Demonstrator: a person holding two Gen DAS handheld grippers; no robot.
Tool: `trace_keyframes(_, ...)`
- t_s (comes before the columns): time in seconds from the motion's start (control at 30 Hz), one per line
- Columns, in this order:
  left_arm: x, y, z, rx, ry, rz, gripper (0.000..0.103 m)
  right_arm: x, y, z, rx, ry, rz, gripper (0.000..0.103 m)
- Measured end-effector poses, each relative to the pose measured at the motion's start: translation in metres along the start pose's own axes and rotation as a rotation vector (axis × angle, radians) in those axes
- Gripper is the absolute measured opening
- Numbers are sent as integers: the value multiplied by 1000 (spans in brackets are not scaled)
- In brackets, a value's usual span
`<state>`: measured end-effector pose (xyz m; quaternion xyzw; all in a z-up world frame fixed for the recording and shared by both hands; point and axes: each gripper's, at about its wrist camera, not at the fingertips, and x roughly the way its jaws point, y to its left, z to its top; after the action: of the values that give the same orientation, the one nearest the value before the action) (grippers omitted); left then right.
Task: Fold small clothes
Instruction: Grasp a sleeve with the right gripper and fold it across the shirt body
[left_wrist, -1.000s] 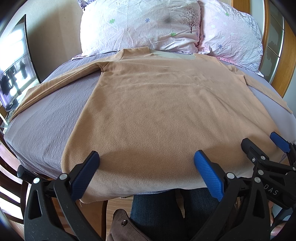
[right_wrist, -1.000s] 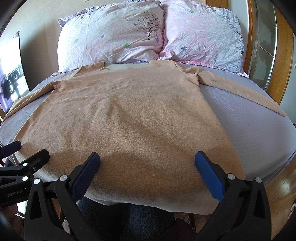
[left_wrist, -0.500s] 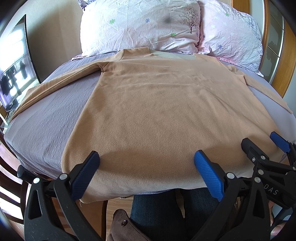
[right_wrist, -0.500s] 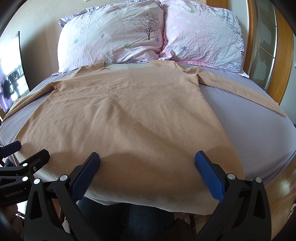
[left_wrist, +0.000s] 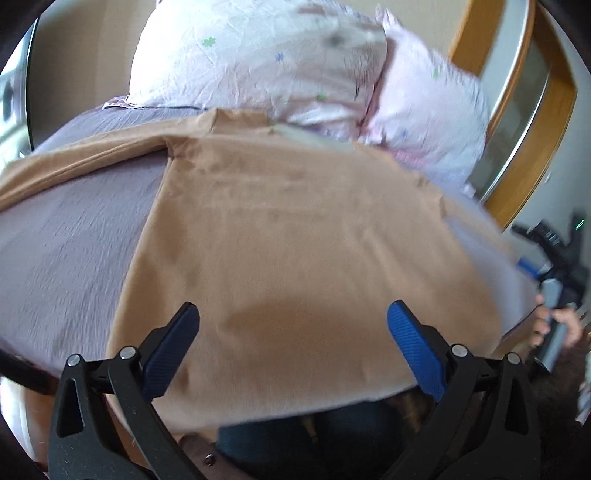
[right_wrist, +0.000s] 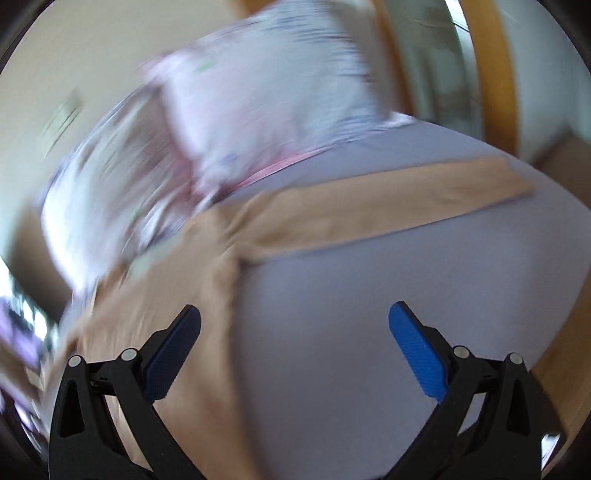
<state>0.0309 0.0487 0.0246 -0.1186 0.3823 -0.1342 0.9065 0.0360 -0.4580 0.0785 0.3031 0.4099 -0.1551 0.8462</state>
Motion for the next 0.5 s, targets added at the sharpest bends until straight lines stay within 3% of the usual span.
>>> trace_keyframes(0.1, -5, 18, 21, -30, -83, -31, 101, 21, -54, 50, 217, -8, -90, 69)
trace_keyframes(0.27, -15, 50, 48, -82, -215, -96, 101, 53, -102, 86, 393, 10, -193, 58)
trace_keyframes(0.33, -13, 67, 58, -123, -219, -95, 101, 67, -110, 85, 448, 37, -197, 55)
trace_keyframes(0.5, -11, 107, 68, -244, -220, -112, 101, 69, -116, 86, 502, -17, -192, 51)
